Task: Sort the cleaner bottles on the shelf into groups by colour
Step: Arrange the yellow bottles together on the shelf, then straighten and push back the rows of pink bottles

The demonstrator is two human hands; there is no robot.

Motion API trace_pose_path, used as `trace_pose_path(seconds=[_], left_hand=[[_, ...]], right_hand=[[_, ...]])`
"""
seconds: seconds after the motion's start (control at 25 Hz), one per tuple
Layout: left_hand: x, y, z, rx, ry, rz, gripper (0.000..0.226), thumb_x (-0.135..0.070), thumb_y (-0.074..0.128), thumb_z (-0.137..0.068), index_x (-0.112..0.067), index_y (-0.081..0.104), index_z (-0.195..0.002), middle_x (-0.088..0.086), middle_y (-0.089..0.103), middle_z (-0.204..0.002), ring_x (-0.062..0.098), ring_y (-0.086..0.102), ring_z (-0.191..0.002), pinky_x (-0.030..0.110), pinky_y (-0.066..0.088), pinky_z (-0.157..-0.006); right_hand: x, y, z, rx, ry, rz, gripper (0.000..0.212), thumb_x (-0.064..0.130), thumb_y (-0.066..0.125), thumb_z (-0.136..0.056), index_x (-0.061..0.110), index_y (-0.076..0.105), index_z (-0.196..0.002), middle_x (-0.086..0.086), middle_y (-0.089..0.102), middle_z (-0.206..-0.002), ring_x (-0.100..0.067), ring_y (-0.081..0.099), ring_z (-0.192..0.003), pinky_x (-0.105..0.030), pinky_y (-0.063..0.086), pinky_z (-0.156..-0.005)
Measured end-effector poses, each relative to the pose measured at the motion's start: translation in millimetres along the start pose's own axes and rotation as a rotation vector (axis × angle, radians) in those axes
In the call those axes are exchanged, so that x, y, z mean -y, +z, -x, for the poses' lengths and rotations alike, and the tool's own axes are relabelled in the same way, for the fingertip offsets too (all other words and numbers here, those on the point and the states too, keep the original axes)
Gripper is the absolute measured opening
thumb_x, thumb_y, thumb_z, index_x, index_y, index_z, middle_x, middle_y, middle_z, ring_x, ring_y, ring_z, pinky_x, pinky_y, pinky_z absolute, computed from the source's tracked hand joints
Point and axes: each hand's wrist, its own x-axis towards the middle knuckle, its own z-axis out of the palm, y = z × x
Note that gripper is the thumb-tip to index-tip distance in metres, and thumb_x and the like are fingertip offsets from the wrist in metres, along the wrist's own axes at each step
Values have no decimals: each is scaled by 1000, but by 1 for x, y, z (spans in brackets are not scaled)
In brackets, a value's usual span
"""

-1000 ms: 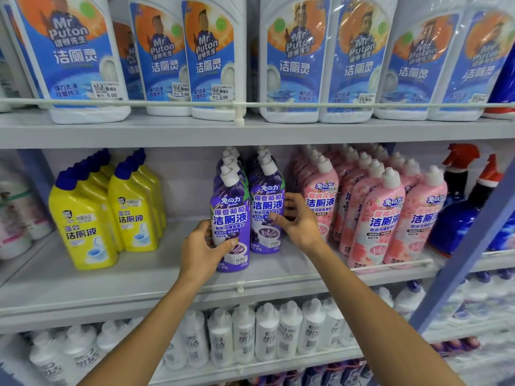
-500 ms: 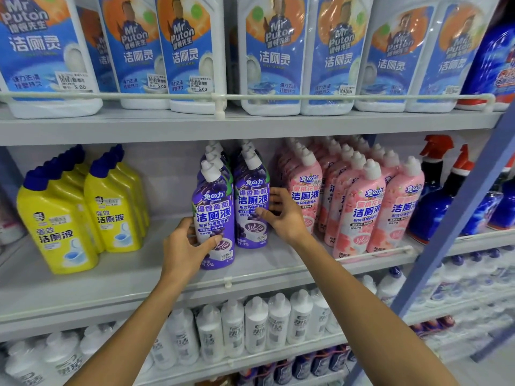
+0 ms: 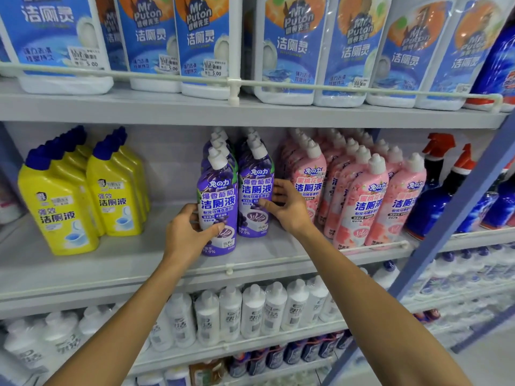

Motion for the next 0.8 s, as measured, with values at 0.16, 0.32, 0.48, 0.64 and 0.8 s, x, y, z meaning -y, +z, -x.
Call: trace_pose_path(seconds=[0.16, 0.32, 0.48, 0.64, 0.8], left_hand=[[-7, -6, 13, -51, 0, 73, 47, -15, 87, -76, -14, 59, -114, -9, 67, -98, -1, 65, -89, 12, 52, -68], [-24, -5, 40, -137, 45, 101, 57, -16, 88, -76, -10, 59, -125, -4, 66, -112, 8, 65, -99, 26, 55, -85], [-57, 26, 68, -130, 28, 106, 65, -17, 89, -75, -17, 56, -131, -10, 62, -114, -15, 61, -93, 8, 49, -78], [-81, 64, 95, -190, 4, 60, 75, -31, 93, -69, -30, 54, -133, -3, 59, -128, 4, 58, -106, 31, 52, -93], [-115, 112, 122, 3, 68, 185, 81, -15, 91, -72, -30, 49, -140, -6, 56, -137, 12, 58, -121, 28, 53, -93]], right_hand=[[9, -16, 15, 53, -23, -32, 68, 15, 86, -81, 6, 52, -139, 4, 65, -116, 12, 63, -99, -12, 52, -82], [21, -53, 44, 127, -110, -43, 79, 26, 87, -78, 14, 48, -146, 7, 61, -133, 13, 58, -114, -11, 49, -91], [23, -112, 78, 177, -149, -77, 87, 37, 87, -72, 22, 47, -149, 8, 58, -141, -1, 56, -128, -25, 51, -104], [13, -178, 102, 178, -163, -64, 80, 27, 88, -76, 30, 48, -145, 15, 59, -138, 1, 56, -127, -30, 50, -106], [-7, -235, 116, 153, -151, -55, 82, 37, 85, -78, 34, 45, -150, 12, 55, -145, -4, 53, -132, -36, 50, -107]])
